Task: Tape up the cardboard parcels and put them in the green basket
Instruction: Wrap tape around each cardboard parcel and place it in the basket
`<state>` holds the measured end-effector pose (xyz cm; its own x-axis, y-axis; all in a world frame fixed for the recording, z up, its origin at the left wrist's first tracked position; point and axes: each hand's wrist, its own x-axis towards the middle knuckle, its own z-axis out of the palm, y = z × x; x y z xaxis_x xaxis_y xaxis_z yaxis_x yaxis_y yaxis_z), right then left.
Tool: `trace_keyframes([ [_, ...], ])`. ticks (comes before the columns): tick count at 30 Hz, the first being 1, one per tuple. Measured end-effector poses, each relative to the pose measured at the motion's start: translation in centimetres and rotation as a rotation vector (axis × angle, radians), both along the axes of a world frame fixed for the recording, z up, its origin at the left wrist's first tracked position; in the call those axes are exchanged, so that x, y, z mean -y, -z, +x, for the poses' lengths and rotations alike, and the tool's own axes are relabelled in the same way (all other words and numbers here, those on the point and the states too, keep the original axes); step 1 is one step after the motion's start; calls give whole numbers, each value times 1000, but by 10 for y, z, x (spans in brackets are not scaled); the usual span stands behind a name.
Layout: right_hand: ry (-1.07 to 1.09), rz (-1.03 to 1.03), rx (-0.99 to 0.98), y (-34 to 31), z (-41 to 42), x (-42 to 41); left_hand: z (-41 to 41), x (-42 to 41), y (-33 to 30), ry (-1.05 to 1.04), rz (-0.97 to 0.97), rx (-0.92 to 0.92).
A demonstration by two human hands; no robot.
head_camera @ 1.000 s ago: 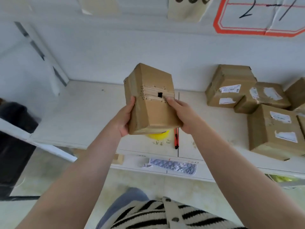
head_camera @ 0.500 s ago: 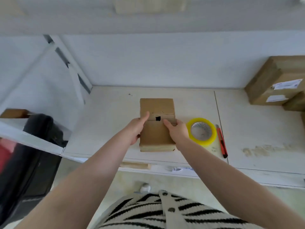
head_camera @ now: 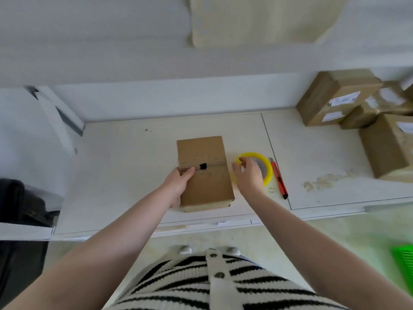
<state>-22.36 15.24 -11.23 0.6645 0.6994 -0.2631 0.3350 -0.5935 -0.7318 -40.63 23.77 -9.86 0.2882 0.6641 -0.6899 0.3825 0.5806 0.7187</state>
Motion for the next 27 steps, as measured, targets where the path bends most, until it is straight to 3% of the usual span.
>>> trace_keyframes([
  [2,-113,-94,182,6,20,17,0,1,1,26,8,-46],
  [5,-488,-324,441,15,37,31,2,8,0,27,54,-87],
  [7,-549,-336,508,14,40,30,2,11,-3,37,141,-145],
  [11,-334,-69,318,-15,50,28,4,17,-25,85,540,-312],
  [14,-408,148,182,-59,59,27,21,23,-58,142,778,-148],
  [16,-564,243,111,-92,58,30,36,26,-80,188,811,-22],
  [20,-745,277,50,-126,44,41,46,29,-105,181,651,196],
  [27,-691,206,113,-124,29,46,36,45,-109,121,892,54],
])
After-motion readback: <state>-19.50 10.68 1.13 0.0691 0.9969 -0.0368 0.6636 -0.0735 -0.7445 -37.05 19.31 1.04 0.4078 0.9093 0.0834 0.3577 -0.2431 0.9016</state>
